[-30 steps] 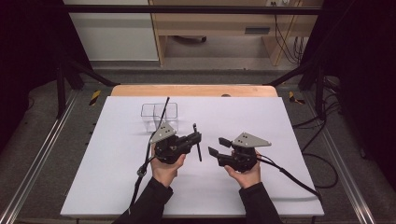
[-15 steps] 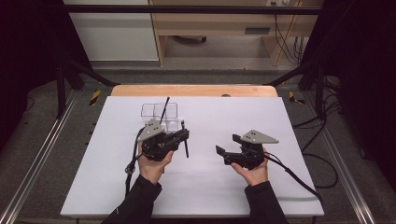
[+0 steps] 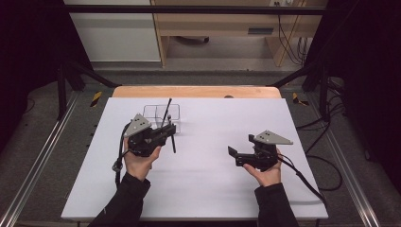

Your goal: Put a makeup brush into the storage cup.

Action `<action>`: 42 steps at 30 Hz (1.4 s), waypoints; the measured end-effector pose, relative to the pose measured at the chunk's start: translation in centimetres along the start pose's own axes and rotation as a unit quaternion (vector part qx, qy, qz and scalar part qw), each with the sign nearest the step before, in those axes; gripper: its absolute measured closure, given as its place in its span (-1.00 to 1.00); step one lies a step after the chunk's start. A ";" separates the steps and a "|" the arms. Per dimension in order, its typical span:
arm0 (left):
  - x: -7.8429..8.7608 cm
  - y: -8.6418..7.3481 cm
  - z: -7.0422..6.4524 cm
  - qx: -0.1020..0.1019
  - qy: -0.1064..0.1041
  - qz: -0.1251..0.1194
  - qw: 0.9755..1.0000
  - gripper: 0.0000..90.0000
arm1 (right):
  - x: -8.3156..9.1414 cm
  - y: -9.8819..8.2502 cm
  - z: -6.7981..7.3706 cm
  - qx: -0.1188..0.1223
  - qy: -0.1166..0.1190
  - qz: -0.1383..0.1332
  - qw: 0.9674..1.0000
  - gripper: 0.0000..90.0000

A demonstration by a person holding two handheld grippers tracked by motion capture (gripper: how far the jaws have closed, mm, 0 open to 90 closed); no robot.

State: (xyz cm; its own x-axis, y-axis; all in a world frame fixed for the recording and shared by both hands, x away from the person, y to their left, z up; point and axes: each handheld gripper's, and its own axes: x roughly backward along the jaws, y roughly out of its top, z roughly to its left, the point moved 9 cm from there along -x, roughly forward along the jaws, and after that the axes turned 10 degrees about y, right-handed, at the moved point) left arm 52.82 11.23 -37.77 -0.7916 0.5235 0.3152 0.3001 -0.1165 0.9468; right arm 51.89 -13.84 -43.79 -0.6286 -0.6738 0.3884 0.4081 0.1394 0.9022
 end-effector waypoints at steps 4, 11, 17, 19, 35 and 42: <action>0.2 0.5 1.0 -0.001 0.013 -0.001 1.000 0.84 | 0.6 0.0 -0.6 -0.004 -0.011 -0.003 1.000 -0.80; 0.0 1.1 2.4 -0.006 0.030 0.000 1.000 0.84 | 1.1 -0.2 -1.5 -0.009 -0.025 0.000 1.000 -0.83; -0.4 1.4 3.1 -0.009 0.040 0.004 0.999 0.84 | 1.3 -0.3 -1.8 -0.007 -0.032 0.002 0.999 -0.85; -0.6 1.5 3.3 -0.010 0.043 0.005 0.999 0.84 | 1.3 -0.3 -1.8 -0.008 -0.033 0.001 0.999 -0.86; -2.6 3.0 5.3 -0.019 0.075 0.008 0.997 0.84 | 1.9 -0.4 -2.4 -0.008 -0.047 0.002 0.999 -0.89; -3.6 3.8 6.4 -0.017 0.087 0.007 0.996 0.84 | 1.9 -0.4 -2.3 -0.010 -0.042 0.001 0.999 -0.89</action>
State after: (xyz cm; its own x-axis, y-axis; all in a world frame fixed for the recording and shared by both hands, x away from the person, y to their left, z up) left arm 60.23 14.31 -35.74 -0.8683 0.3679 0.3326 0.2959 -0.1539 0.9427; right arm 52.05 -16.86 -43.84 -0.6811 -0.6101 0.4047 0.4211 0.1258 0.8983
